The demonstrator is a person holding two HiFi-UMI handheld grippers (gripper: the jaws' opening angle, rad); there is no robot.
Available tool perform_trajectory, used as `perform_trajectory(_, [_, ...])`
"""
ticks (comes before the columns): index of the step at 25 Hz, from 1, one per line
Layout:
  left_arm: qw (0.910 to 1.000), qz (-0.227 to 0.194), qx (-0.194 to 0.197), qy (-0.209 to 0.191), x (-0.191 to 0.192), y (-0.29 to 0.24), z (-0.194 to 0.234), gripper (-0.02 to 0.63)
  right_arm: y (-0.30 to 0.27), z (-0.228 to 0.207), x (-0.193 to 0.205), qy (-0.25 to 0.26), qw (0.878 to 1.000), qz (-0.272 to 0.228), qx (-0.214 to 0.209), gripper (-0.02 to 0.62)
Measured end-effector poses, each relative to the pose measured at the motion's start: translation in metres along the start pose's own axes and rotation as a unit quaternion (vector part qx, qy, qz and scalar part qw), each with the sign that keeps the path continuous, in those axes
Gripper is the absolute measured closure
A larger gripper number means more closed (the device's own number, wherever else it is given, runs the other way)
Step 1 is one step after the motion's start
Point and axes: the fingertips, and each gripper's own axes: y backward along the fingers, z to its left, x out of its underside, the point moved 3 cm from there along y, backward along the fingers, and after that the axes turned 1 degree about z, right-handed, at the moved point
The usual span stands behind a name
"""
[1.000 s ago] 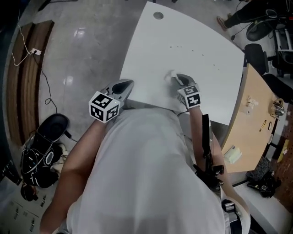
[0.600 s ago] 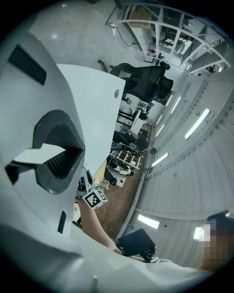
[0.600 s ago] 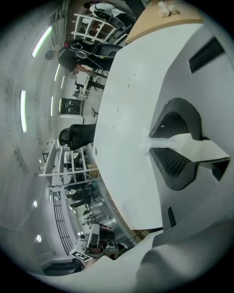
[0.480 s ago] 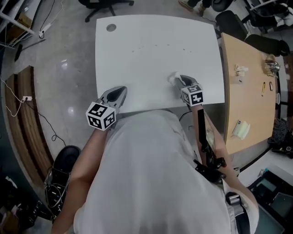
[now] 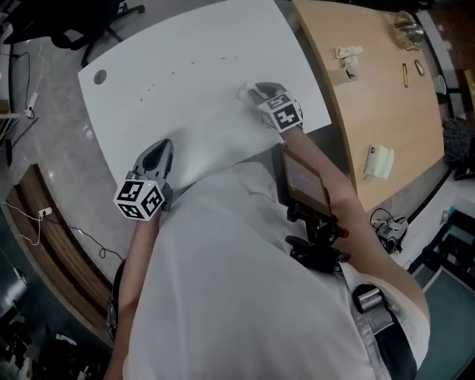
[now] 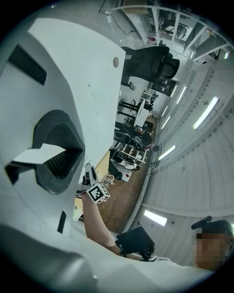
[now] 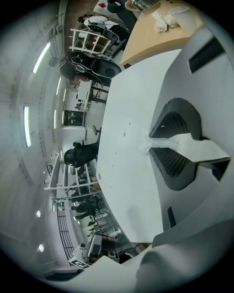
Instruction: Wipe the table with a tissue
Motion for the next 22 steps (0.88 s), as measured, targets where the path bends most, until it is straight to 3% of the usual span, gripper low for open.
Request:
perform_trajectory(10, [0.9995,0.026,-0.015,-0.007,-0.005,-0.033,-0.032,0.6,-0.028,-0.052,-0.002,0.001,1.0,-0.019,-0.008,0.534])
perform_trajectory(17, [0.9969,0.039,-0.065,0.022,0.008,-0.032,-0.031,0.6,-0.078,-0.102,-0.034,0.011,1.0,-0.015,0.02,0.534])
perform_trajectory(22, [0.9952,0.039,-0.084,0.031,0.013,-0.034,-0.037,0.6,-0.097,-0.127,-0.046,0.041,0.996,0.003,0.073,0.534])
